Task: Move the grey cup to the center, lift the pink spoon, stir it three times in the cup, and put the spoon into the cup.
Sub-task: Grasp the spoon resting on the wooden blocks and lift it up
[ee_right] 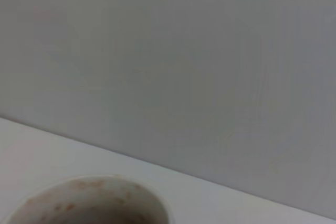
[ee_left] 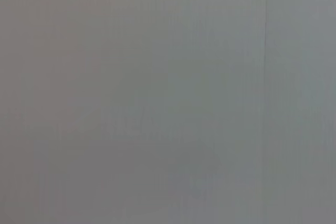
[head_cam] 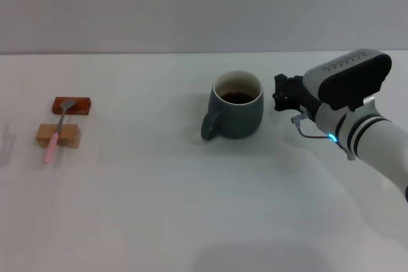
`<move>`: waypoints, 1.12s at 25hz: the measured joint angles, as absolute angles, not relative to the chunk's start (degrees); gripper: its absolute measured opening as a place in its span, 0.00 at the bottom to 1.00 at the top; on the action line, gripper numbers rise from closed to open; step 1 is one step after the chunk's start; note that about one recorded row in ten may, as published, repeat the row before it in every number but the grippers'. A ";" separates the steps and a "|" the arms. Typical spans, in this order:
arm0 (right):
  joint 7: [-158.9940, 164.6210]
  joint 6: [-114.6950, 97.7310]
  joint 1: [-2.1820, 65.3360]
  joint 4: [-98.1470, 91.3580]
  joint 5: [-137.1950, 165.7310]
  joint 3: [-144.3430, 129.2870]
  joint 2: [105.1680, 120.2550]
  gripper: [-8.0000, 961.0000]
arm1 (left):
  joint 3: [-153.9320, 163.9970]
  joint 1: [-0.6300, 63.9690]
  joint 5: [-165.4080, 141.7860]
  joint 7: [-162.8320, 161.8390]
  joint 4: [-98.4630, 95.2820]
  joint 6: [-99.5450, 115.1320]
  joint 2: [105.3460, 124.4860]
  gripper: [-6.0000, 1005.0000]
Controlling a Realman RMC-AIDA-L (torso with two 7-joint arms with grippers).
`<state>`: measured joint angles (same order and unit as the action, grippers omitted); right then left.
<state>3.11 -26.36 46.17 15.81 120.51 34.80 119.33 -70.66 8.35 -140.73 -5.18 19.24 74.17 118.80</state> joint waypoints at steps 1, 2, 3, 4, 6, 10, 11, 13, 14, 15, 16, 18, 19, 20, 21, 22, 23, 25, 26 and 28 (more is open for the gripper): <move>3.07 -26.27 46.18 15.92 120.61 34.77 119.35 0.01 | -70.66 8.35 -140.74 -5.19 19.24 74.17 118.80 0.83; 3.07 -26.27 46.18 15.92 120.61 34.77 119.35 0.01 | -70.66 8.35 -140.74 -5.19 19.25 74.17 118.81 0.83; 3.02 -25.89 46.19 16.20 120.98 34.71 119.38 0.01 | -70.64 8.35 -140.74 -5.19 19.24 74.17 118.82 0.83; 3.02 -25.36 46.24 16.36 121.31 34.65 119.39 0.01 | -70.64 8.35 -140.74 -5.19 19.24 74.17 118.82 0.83; 3.02 -25.19 46.31 16.36 121.33 34.52 119.40 0.01 | -70.56 8.35 -140.74 -5.19 19.25 74.17 118.82 0.83; 3.02 -24.88 46.63 16.39 121.36 33.86 119.48 0.01 | -70.13 8.43 -140.72 -5.19 19.17 74.17 118.82 0.83; 3.02 -24.88 46.63 16.39 121.36 33.86 119.48 0.01 | -70.13 8.43 -140.71 -5.19 19.17 74.17 118.82 0.83; 3.02 -24.81 46.83 16.90 121.38 33.36 119.51 0.01 | -70.13 8.47 -140.71 -5.18 19.16 74.17 118.82 0.83; 3.02 -24.81 46.83 16.90 121.38 33.36 119.51 0.01 | -70.13 8.47 -140.71 -5.18 19.16 74.17 118.82 0.83; 3.02 -24.73 46.91 17.40 121.38 33.04 119.52 0.01 | -70.13 8.54 -140.71 -5.19 19.16 74.17 118.83 0.83; 3.02 -24.73 46.91 17.40 121.38 33.04 119.52 0.01 | -70.13 8.54 -140.71 -5.19 19.16 74.17 118.83 0.83; 3.03 -24.36 47.30 17.88 121.38 32.23 119.56 0.01 | -70.13 8.59 -140.71 -5.19 19.16 74.18 118.83 0.83; 3.11 -24.18 47.54 18.00 121.38 31.91 119.60 0.01 | -70.13 8.67 -140.71 -5.19 19.15 74.18 118.82 0.83; 3.14 -24.01 47.72 18.14 121.38 31.74 119.64 0.01 | -70.14 8.69 -140.71 -5.19 19.16 74.18 118.82 0.83; 3.14 -24.01 47.72 18.14 121.38 31.74 119.64 0.01 | -70.13 8.71 -140.71 -5.19 19.15 74.17 118.82 0.83; 3.12 -23.85 47.86 18.31 121.38 31.63 119.67 0.01 | -70.11 8.75 -140.71 -5.19 19.16 74.18 118.82 0.83; 3.12 -23.76 47.97 18.79 121.38 31.33 119.71 0.01 | -70.04 8.81 -140.71 -5.19 19.15 74.18 118.82 0.83; 3.12 -23.73 48.05 19.01 121.38 31.09 119.71 0.01 | -69.96 8.85 -140.71 -5.18 19.15 74.18 118.83 0.83; 3.12 -23.69 48.15 19.16 121.38 30.79 119.71 0.01 | -69.90 8.88 -140.71 -5.18 19.16 74.18 118.82 0.83; 3.16 -23.45 48.58 19.65 121.38 30.25 119.71 0.01 | -69.45 9.04 -140.72 -5.18 19.16 74.18 118.82 0.83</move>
<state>3.16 -23.45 48.58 19.65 121.38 30.25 119.71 -69.45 9.04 -140.72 -5.18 19.16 74.18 118.82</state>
